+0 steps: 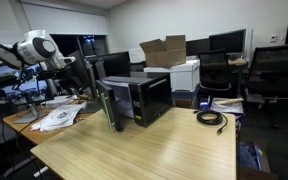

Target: Close the microwave door

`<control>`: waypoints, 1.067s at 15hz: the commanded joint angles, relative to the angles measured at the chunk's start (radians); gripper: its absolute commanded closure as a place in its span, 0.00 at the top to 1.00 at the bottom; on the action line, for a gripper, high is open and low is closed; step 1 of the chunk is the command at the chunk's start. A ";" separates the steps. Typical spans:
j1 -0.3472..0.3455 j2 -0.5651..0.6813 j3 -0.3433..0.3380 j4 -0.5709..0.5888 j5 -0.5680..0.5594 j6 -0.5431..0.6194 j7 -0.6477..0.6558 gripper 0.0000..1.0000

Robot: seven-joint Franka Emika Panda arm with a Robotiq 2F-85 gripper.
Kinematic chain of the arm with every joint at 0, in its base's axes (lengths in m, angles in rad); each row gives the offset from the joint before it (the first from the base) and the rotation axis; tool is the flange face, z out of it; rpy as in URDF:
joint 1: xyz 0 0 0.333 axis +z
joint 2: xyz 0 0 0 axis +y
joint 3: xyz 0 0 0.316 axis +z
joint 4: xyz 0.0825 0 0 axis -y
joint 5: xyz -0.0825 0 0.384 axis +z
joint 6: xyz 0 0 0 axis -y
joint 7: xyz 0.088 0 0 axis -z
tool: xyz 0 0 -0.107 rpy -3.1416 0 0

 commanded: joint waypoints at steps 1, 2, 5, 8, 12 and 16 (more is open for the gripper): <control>-0.018 -0.008 -0.016 -0.009 -0.008 -0.015 0.007 0.72; -0.024 -0.010 -0.023 -0.011 -0.006 -0.016 0.003 0.65; -0.050 -0.010 -0.040 -0.014 0.014 0.002 -0.045 0.45; -0.078 -0.005 -0.058 -0.010 0.024 0.014 -0.104 0.25; -0.112 0.004 -0.088 0.001 0.011 0.024 -0.144 0.00; -0.141 0.022 -0.124 0.020 -0.017 0.058 -0.160 0.00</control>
